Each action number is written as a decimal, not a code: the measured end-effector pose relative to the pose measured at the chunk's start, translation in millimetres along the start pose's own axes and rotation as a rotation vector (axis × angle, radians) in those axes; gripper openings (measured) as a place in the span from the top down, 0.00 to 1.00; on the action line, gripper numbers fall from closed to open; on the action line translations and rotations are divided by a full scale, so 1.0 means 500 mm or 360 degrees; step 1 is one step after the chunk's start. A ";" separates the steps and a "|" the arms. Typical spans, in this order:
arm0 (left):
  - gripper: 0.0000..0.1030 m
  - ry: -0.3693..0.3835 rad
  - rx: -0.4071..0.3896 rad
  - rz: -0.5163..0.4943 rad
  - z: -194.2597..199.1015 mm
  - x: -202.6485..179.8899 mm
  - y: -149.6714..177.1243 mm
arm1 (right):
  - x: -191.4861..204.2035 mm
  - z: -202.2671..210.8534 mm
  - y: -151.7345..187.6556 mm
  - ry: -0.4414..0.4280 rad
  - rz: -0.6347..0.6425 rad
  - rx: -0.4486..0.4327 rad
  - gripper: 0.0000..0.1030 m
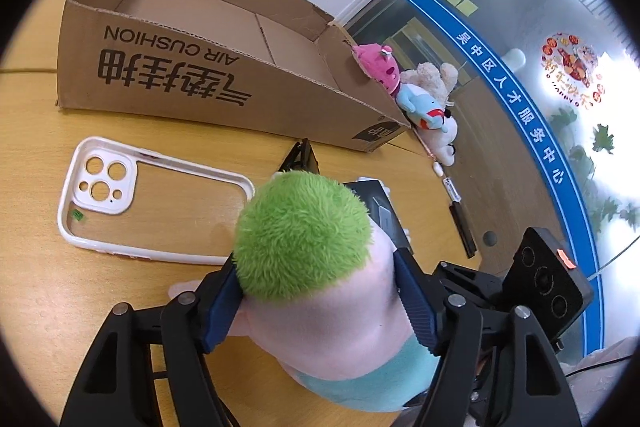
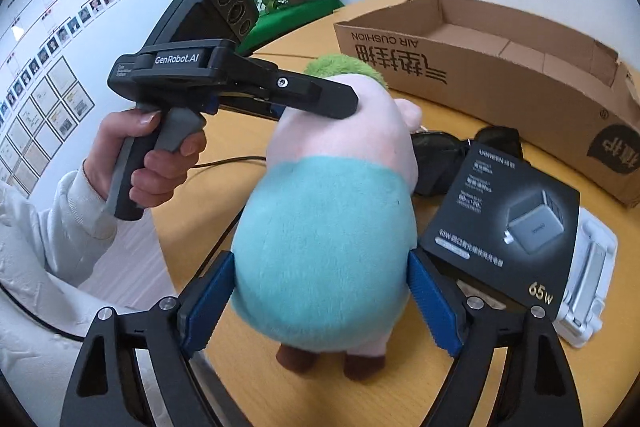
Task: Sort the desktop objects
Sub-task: 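Grasp the pig plush with both tools and lift it toward the box, then lower the pig plush into the cardboard box and open both tools, then grasp the black UGREEN charger box with both tools and lift it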
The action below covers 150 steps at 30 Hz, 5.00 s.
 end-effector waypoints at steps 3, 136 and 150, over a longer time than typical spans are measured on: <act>0.35 -0.0022 -0.0007 -0.0032 0.011 -0.015 -0.003 | 0.017 0.003 -0.005 0.0012 0.0023 -0.0003 0.21; 0.23 -0.0588 -0.0097 0.0003 -0.005 0.134 -0.445 | -0.304 0.184 -0.215 0.0224 -0.0449 -0.0395 0.00; 0.27 -0.0640 0.0101 0.0443 -0.050 0.294 -0.498 | -0.321 0.116 -0.031 0.0088 -0.0517 -0.0223 0.00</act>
Point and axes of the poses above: each gripper's, at about its wrist camera, not at the fingertips, and z roughly against the way its jaws point, x to its left, y to its underside, the point moved 8 cm from there along -z, roughly the way its jaws point, and after that the axes turned 10 degrees about x, right-handed, at the moved point
